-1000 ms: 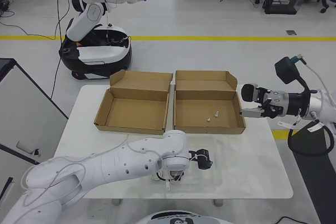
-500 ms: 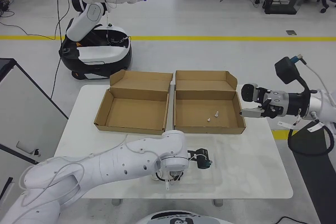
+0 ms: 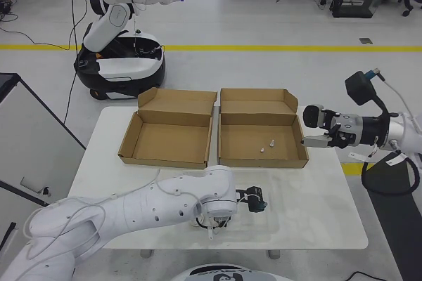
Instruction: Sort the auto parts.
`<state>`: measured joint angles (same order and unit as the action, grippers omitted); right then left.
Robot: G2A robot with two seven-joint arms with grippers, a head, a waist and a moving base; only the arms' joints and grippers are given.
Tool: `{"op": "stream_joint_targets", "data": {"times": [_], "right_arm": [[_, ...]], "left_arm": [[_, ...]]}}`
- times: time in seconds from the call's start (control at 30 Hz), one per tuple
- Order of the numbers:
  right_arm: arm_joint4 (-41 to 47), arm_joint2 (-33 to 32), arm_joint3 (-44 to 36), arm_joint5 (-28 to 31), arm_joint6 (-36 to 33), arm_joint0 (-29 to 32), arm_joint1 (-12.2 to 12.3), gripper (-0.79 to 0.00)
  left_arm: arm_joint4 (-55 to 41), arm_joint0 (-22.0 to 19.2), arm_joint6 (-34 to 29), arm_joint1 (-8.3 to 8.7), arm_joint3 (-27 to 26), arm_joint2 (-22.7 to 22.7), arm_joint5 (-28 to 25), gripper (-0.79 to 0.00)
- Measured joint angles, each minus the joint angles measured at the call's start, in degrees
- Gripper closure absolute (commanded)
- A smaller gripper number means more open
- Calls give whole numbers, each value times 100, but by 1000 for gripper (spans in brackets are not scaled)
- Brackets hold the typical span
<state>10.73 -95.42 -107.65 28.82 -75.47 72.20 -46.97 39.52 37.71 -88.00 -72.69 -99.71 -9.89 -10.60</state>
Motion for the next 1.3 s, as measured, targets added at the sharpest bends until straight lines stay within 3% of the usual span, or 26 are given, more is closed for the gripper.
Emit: {"op": "stream_joint_targets", "data": {"times": [0.5,1.3], "right_arm": [[0,0,0,0,0,0,0,-785],[0,0,0,0,0,0,0,-785]], "left_arm": [[181,236,183,-27,241,-80,-145,-348],[388,494,55,96,-12,-403,-236,-336]]}}
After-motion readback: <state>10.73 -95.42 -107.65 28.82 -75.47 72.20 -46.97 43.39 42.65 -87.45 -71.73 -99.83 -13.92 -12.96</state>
